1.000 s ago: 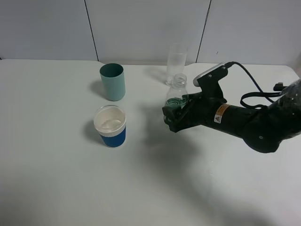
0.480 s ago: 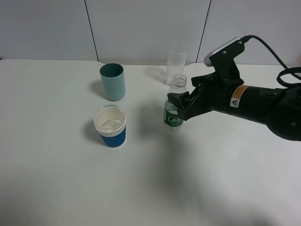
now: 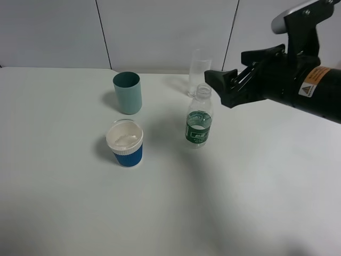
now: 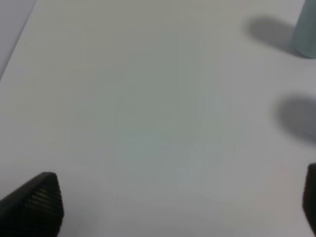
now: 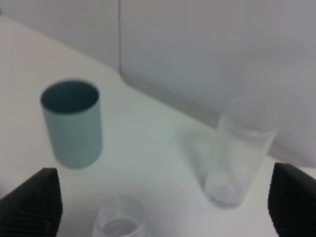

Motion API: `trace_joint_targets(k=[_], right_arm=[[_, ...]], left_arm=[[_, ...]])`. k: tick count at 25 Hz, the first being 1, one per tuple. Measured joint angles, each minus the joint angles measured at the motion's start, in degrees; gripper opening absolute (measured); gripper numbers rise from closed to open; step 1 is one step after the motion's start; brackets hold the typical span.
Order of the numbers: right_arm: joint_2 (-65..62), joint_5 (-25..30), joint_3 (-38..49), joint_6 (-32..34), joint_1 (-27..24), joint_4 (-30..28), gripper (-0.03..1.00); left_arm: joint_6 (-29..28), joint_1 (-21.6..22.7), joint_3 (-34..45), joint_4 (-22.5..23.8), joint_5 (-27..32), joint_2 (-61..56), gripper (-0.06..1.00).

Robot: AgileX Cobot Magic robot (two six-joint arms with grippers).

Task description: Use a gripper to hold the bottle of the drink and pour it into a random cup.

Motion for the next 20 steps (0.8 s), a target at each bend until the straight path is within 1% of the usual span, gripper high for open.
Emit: trace_joint_targets(k=[4,8,14,17,20], right_arm=[[-5.5,5.3,-0.1,-4.8,-2.4,0.5,0.83],[-11.7,11.7,-0.1,-6.4,-7.0,-0.3,0.83],[-21.9,19.4,-0.1,-3.8,-17.1,-5.7,0.83],[-27.5,22.4,-0.1,-3.4,-22.8,-6.0,0.83],[-33.1,24.8,-0.1,-3.4,-27.9,-4.5,0.83]], left_arm=[[0.0,0.0,0.0,0.0,0.0,0.0,0.98],[0.0,0.0,0.0,0.0,0.0,0.0,0.98],[0.0,0.0,0.0,0.0,0.0,0.0,0.98],[0.0,0.0,0.0,0.0,0.0,0.0,0.98],[0.0,0.0,0.0,0.0,0.0,0.0,0.98]])
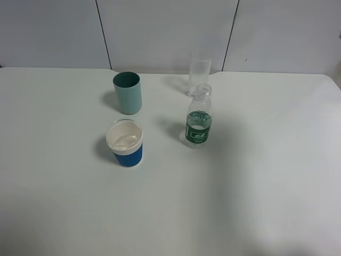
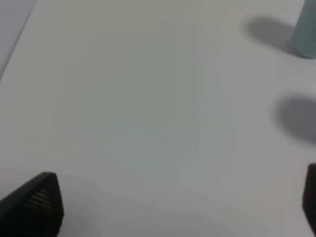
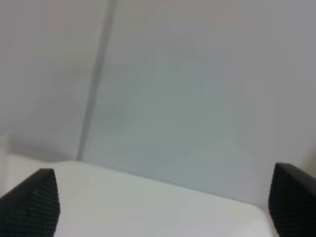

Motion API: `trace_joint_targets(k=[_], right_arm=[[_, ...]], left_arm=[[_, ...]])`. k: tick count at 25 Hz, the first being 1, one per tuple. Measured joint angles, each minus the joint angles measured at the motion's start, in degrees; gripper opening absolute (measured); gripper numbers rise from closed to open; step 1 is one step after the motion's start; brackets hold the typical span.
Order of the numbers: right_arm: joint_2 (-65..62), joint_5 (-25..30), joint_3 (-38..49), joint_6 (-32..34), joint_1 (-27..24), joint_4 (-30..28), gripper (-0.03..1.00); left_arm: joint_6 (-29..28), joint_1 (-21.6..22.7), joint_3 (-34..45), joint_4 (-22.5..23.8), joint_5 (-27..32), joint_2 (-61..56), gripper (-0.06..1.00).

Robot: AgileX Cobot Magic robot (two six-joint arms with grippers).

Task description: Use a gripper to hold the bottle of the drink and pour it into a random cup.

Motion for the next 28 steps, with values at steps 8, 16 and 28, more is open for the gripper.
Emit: trace_joint_targets(k=[8,16,28], right_arm=[[-12.3,5.6,-0.2,-2.0,-2.2,5.3,0.83],[-19.3,26.5,-8.3,-3.6,-2.2,8.7,0.83],[-30.9,56.3,-13.2,-3.6,-2.2,9.1,0.83]], left_arm=[[0.0,0.0,0.0,-0.1,0.0,0.0,0.98],[0.0,0.0,0.0,-0.1,0.0,0.0,0.98],[0.0,0.0,0.0,0.0,0.0,0.0,0.98]])
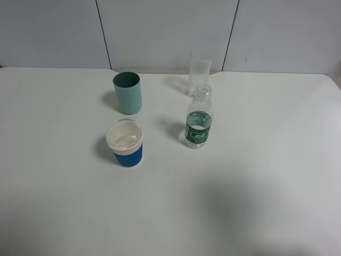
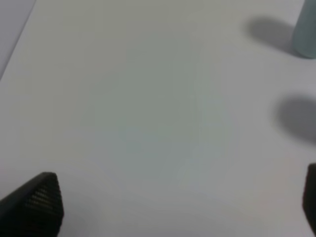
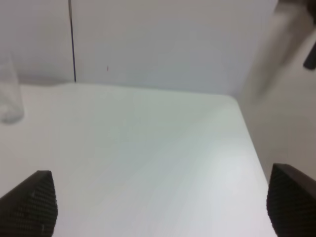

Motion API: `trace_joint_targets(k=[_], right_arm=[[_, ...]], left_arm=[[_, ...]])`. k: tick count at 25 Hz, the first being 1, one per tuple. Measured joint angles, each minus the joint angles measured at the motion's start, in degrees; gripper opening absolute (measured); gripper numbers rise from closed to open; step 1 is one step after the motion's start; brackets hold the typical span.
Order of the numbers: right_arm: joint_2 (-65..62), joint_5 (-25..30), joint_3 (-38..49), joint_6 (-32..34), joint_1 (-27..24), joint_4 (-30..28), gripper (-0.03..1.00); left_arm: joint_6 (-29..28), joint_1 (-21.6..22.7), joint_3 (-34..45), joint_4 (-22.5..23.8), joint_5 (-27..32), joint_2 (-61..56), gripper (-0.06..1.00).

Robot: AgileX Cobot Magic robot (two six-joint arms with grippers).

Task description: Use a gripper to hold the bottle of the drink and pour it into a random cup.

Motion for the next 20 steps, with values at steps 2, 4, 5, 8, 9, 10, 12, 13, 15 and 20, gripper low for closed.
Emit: trace_joint_targets(k=[2,4,5,8,9,10,12,13,15,20], right_arm=[[-1.8,2.7,0.0,0.1,0.0,0.0,0.83],[-3.3,4.7,0.0,0.2,0.0,0.6,0.83],[-4.0,5.6,0.0,0.2,0.0,1.0,0.83],[-6.1,6.7,0.5,0.2,0.0,2.0,0.83],[-6.5,6.9,1.0,0.2,0.0,2.4,0.83],[-6.6,7.1,1.9,0.2,0.0,3.1,0.83],[-6.6,8.1,3.9,0.2,0.0,5.1,0.83],[-6.6,8.3,5.1,0.2,0.0,6.0,0.83],[-6.6,8.6,7.0,0.2,0.0,6.7,0.83],[-6.6,7.5,10.6,0.2,0.0,5.9,0.83]], left_arm=[[0.0,0.0,0.0,0.0,0.0,0.0,0.98],[0.0,0.0,0.0,0.0,0.0,0.0,0.98],[0.0,0.0,0.0,0.0,0.0,0.0,0.98],[0.0,0.0,0.0,0.0,0.0,0.0,0.98],[0.0,0.0,0.0,0.0,0.0,0.0,0.98],[0.0,0.0,0.0,0.0,0.0,0.0,0.98],[0.0,0.0,0.0,0.0,0.0,0.0,0.98],[0.0,0.0,0.0,0.0,0.0,0.0,0.98],[0.0,0.0,0.0,0.0,0.0,0.0,0.98],[0.0,0.0,0.0,0.0,0.0,0.0,0.98]])
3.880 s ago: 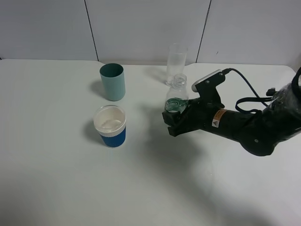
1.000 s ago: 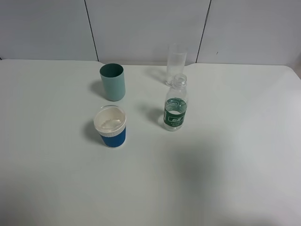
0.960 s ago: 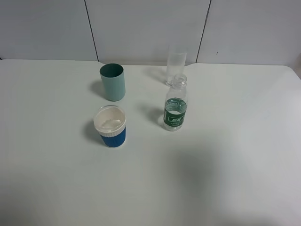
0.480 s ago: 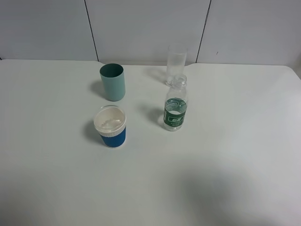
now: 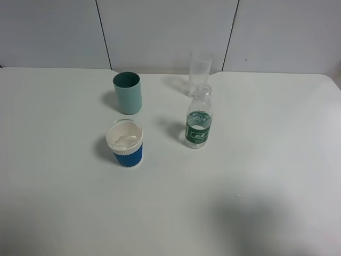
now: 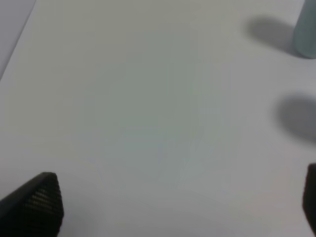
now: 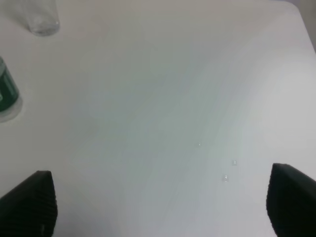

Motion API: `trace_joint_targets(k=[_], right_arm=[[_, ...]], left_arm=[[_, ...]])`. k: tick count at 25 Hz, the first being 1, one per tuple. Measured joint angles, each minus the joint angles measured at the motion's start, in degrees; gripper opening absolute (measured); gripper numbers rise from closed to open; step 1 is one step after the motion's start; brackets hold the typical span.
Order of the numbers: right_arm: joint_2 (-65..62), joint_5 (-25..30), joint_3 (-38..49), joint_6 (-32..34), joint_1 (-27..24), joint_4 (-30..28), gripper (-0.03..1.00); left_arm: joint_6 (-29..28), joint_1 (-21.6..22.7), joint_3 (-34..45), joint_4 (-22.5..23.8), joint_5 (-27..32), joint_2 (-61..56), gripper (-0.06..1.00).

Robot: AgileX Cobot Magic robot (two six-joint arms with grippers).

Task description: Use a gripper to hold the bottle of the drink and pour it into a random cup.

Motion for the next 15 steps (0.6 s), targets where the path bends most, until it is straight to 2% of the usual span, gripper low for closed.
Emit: trace_joint_targets(k=[5,15], right_arm=[[0.0,-1.9,3.3,-0.1,0.0,-0.3,0.83],[0.0,-2.4,3.3,2.6,0.0,-2.8,0.83]], left_arm=[[0.0,0.0,0.0,0.0,0.0,0.0,0.98],[0.0,0.0,0.0,0.0,0.0,0.0,0.98]])
